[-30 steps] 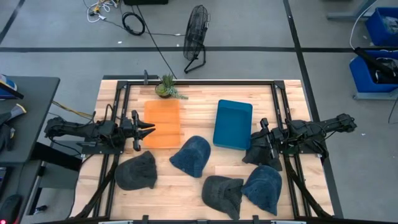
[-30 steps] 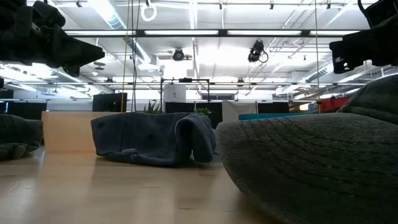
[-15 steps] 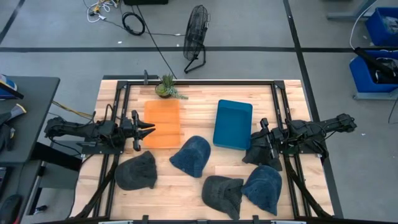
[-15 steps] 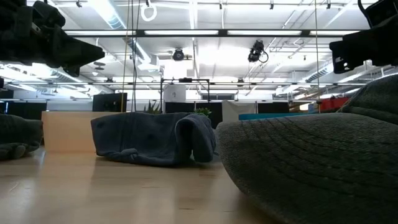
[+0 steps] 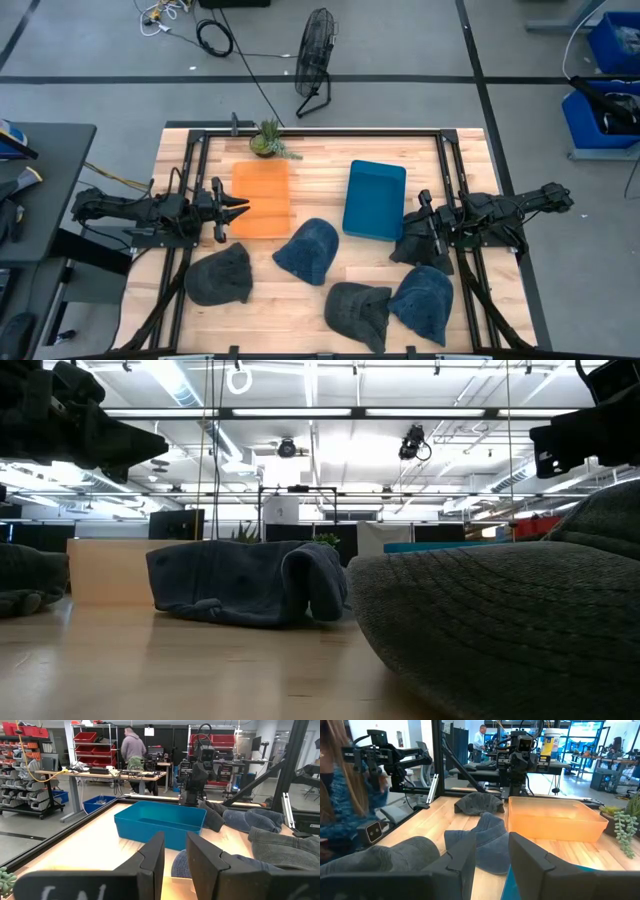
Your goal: Pick & Place hat
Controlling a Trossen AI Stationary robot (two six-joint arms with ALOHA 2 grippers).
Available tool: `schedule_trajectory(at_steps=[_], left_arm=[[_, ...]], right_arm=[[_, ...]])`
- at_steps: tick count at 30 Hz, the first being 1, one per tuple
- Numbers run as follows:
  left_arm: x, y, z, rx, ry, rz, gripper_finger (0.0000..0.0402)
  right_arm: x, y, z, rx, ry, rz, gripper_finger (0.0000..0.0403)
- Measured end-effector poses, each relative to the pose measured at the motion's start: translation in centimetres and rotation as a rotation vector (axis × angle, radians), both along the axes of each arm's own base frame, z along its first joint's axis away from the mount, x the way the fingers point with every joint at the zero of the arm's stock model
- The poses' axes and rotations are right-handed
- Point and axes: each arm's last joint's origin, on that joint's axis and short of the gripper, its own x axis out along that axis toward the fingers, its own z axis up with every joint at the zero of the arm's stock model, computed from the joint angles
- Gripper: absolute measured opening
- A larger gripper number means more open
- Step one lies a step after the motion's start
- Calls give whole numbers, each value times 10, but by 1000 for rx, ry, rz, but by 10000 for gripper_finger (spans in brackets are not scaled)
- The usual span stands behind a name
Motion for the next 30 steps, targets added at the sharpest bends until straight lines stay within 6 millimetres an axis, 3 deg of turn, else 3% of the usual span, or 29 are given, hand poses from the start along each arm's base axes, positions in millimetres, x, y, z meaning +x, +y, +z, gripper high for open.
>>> schedule_trajectory(at_steps=[15, 24, 30], left_arm=[[-1, 0, 6, 13, -62, 4, 85], [-4, 1, 24, 398, -157, 78, 85], [-4, 1, 24, 464, -117, 82, 85]], right_arm=[[0, 0, 0, 0, 0, 0, 121], [0, 0, 0, 0, 0, -1, 121], [0, 0, 0, 0, 0, 0, 121]])
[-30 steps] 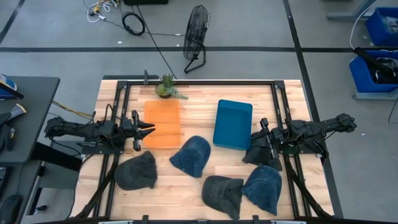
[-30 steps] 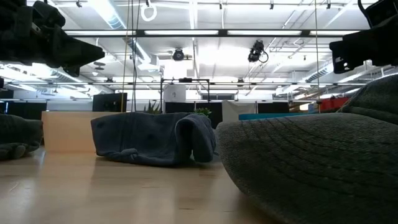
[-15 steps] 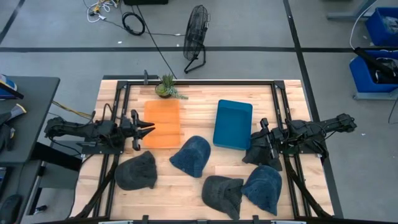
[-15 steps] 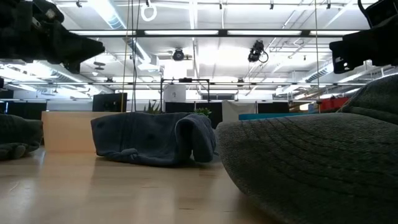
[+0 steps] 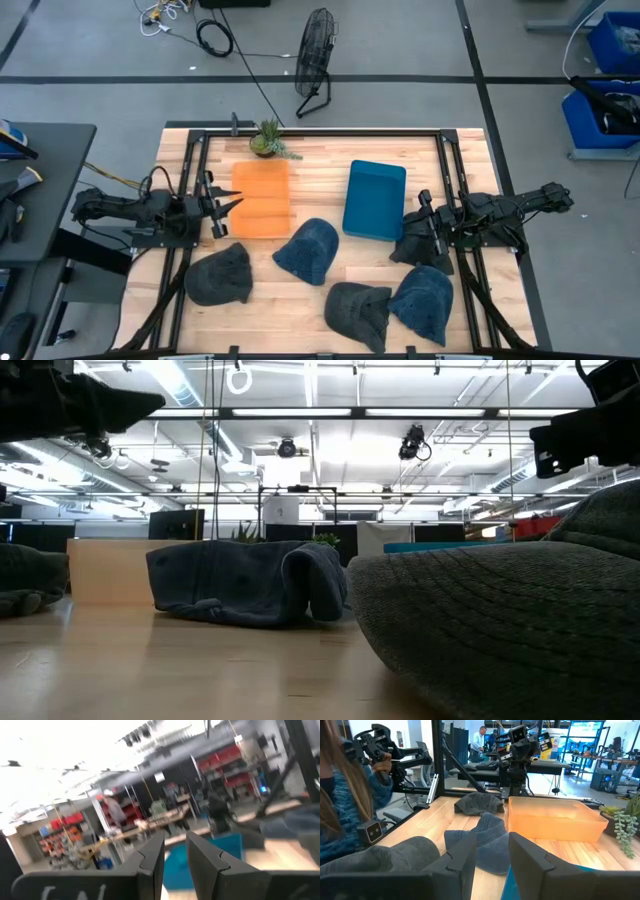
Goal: Pick & Place hat
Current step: Put the right blue cap into the blue bin
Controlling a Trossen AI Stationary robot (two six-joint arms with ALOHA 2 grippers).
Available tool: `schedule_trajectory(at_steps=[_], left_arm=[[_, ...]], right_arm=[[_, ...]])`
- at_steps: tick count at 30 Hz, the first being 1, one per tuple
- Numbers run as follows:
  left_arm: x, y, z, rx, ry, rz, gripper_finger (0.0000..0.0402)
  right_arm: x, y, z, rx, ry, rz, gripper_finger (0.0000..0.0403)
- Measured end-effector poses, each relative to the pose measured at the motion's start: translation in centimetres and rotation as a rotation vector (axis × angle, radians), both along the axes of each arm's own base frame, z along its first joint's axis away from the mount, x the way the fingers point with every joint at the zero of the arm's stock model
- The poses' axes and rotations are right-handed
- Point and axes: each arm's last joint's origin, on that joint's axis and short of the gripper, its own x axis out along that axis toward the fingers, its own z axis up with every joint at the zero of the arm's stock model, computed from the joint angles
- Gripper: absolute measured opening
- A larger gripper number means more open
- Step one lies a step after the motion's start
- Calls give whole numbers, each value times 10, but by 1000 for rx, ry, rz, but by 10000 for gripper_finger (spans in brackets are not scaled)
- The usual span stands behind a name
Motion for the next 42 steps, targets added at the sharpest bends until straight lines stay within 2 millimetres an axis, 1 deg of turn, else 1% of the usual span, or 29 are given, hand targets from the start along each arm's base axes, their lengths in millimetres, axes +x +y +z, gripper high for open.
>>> schedule_trajectory(at_steps=[4, 9, 16, 20, 23, 25, 29, 31, 35, 42], left_arm=[[-1, 0, 7, -16, 25, -6, 85], [-3, 0, 11, -16, 107, -8, 85], [-7, 1, 24, -41, 77, 1, 85], [-7, 3, 24, -122, 58, 20, 85], [-7, 3, 24, -148, 55, 22, 85], [-7, 3, 24, -142, 59, 23, 85], [-7, 3, 24, -67, 78, 42, 85], [-7, 3, 24, -66, 78, 43, 87], [-7, 3, 22, -99, 90, 35, 107], [-6, 3, 20, -112, 106, 32, 166]], right_arm=[[0, 0, 0, 0, 0, 0, 121], [0, 0, 0, 1, -1, 0, 121], [0, 0, 1, 0, -10, 0, 121], [0, 0, 6, 43, -59, 5, 121], [0, 0, 7, 54, -65, 5, 121], [0, 0, 7, 79, -60, 6, 121], [0, 0, 7, 157, -44, 14, 121], [0, 0, 7, 182, -39, 15, 121], [0, 0, 7, 199, -34, 15, 121], [0, 0, 10, 205, -60, -2, 121]])
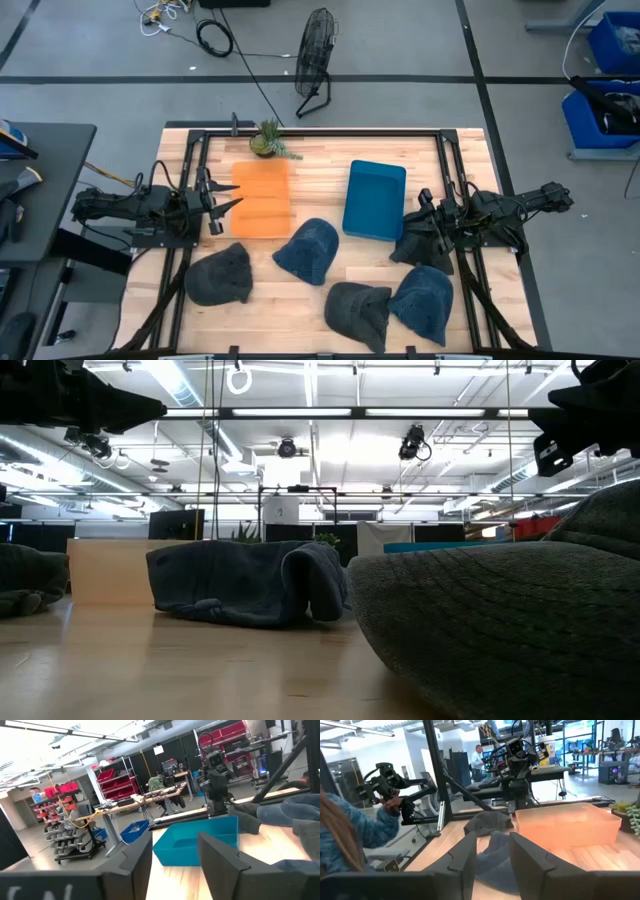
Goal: Pick & Place hat
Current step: Put the right blue cap into the blue bin
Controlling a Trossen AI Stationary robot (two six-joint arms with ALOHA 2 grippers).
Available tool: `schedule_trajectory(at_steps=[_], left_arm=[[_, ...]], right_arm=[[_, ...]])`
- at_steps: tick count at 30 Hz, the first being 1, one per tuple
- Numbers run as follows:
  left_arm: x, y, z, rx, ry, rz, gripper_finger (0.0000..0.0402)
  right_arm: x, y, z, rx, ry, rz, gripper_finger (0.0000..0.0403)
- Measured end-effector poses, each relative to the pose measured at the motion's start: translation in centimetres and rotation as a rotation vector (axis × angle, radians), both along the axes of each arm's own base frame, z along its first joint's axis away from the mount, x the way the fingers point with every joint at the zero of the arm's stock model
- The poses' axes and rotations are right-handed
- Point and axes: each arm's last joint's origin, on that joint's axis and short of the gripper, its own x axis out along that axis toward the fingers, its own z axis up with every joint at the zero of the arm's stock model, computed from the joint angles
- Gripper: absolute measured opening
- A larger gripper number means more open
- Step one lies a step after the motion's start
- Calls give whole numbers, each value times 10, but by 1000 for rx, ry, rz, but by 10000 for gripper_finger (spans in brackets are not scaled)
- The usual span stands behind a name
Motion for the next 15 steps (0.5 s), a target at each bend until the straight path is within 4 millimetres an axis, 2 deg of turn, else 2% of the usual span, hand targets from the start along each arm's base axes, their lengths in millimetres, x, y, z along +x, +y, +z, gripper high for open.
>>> schedule_trajectory(at_steps=[4, 10, 15], left_arm=[[0, 0, 1, -72, -26, -10, 184], [0, 0, 1, -201, -65, -28, 180], [-1, 0, 3, -267, -105, -41, 177]], right_arm=[[0, -1, 0, -1, -2, -23, 121], [0, -4, 1, -3, -15, -152, 121], [-2, -6, 14, -3, -83, -189, 121]])
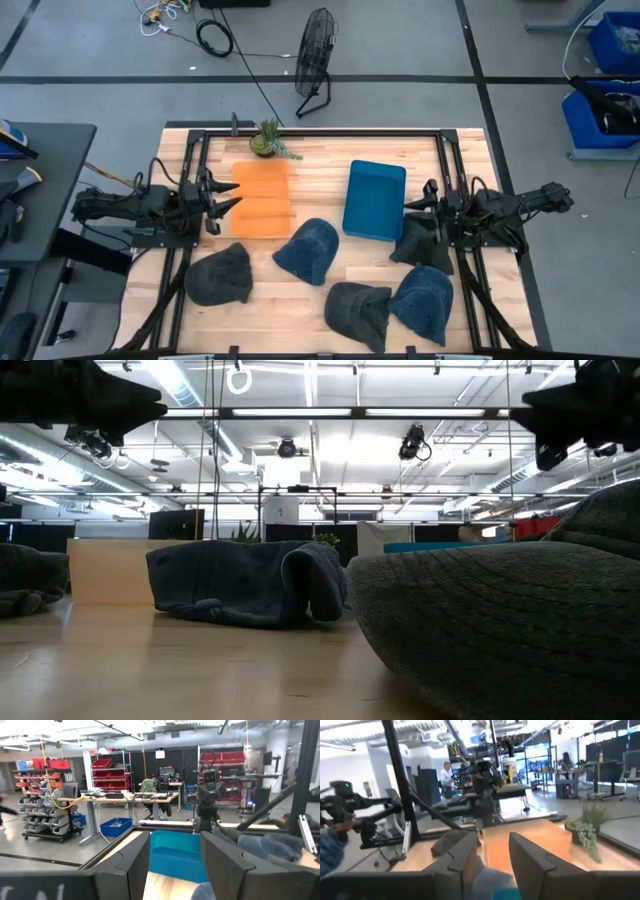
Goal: Pick & Place hat
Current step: Put the right blue cap into the blue bin
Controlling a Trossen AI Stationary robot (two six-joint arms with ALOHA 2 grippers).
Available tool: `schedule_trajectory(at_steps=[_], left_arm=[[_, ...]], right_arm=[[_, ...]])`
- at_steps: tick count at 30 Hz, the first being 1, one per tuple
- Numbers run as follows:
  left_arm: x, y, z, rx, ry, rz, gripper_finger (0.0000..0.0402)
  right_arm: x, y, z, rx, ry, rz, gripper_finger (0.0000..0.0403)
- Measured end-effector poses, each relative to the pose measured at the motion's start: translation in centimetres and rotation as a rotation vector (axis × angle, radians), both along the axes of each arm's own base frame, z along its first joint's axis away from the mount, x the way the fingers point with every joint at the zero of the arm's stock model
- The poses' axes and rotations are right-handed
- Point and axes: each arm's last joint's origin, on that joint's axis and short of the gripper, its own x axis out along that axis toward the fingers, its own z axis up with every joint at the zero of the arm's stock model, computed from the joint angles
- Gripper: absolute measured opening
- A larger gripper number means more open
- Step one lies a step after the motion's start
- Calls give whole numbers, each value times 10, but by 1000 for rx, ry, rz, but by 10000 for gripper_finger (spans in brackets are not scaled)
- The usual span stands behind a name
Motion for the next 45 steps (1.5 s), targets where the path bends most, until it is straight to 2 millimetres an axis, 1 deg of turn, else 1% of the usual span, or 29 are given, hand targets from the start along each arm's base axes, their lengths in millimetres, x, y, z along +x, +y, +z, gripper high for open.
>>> schedule_trajectory(at_steps=[2, 6, 9, 11, 13, 15, 19, 23, 27, 30, 32, 35, 38, 42, 43, 45], left_arm=[[0, 0, 1, -7, -13, 0, 177], [-1, 1, 3, -30, -35, 40, 177], [-1, 3, 3, -71, -44, 88, 177], [-2, 3, 3, -86, -49, 103, 177], [-2, 3, 4, -90, -59, 103, 177], [-2, 3, 5, -105, -81, 102, 177], [-4, 4, 9, -192, -148, 112, 177], [-4, 6, 9, -189, -151, 158, 177], [-4, 6, 9, -192, -151, 175, 177], [-4, 6, 9, -188, -146, 176, 177], [-4, 6, 9, -187, -144, 176, 177], [-4, 6, 9, -186, -141, 176, 177], [-4, 6, 9, -184, -140, 177, 177], [-4, 6, 9, -184, -140, 177, 177], [-4, 6, 9, -184, -140, 177, 177], [-4, 6, 9, -170, -136, 180, 177]], right_arm=[[-4, 0, 15, -8, -44, 21, 121], [-16, -2, 53, -88, -165, 46, 121], [-23, -1, 78, -103, -231, 139, 122], [-20, 2, 86, -81, -211, 208, 125], [-11, 4, 88, -49, -131, 234, 130], [-1, 7, 88, 4, -17, 248, 137], [21, 12, 88, 90, 203, 241, 149], [51, 23, 92, 184, 378, 293, 151], [81, 41, 93, 299, 653, 374, 151], [97, 60, 90, 341, 868, 393, 151], [106, 73, 85, 354, 1005, 393, 151], [112, 88, 76, 508, 1240, 379, 151], [111, 101, 61, 641, 1471, 282, 151], [103, 117, 40, 736, 1685, 106, 151], [101, 122, 34, 750, 1735, 80, 151], [100, 133, 26, 751, 1800, 83, 151]])
